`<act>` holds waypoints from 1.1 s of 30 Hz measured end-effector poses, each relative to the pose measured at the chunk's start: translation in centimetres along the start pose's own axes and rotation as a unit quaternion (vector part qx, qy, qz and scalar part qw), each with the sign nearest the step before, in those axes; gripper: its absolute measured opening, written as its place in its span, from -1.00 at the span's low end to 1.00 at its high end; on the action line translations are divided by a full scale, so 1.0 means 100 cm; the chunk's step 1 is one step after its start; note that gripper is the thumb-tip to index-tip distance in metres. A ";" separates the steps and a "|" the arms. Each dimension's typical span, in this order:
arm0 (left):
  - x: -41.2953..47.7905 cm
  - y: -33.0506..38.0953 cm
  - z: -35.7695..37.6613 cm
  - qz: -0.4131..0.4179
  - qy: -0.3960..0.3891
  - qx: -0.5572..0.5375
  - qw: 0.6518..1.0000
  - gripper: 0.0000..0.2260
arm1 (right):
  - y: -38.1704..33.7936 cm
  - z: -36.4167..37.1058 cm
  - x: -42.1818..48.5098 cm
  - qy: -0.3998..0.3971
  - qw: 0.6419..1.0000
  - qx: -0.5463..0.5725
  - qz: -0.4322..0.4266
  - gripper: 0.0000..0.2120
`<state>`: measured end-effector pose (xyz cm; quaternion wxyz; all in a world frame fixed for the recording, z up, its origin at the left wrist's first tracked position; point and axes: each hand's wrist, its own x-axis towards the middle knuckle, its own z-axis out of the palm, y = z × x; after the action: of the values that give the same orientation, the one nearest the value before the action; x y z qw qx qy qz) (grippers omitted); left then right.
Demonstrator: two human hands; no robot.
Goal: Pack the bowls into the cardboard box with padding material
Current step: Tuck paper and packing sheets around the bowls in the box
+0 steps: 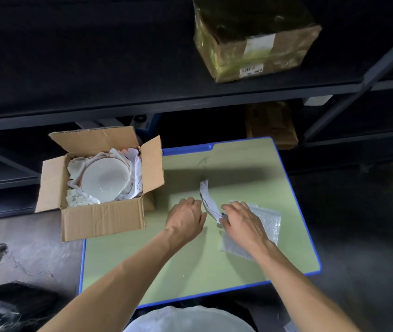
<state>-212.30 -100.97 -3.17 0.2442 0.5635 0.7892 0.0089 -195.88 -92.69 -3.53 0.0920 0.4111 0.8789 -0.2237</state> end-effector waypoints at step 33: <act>-0.076 0.010 -0.044 -0.056 0.189 -0.070 0.978 -0.88 | -0.037 -0.066 0.004 0.060 0.983 0.142 -0.101 -0.45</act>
<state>-211.28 -106.26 3.86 0.1293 0.4882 0.8486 0.1573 -198.78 -91.39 3.29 -0.0433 0.3419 0.8792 -0.3290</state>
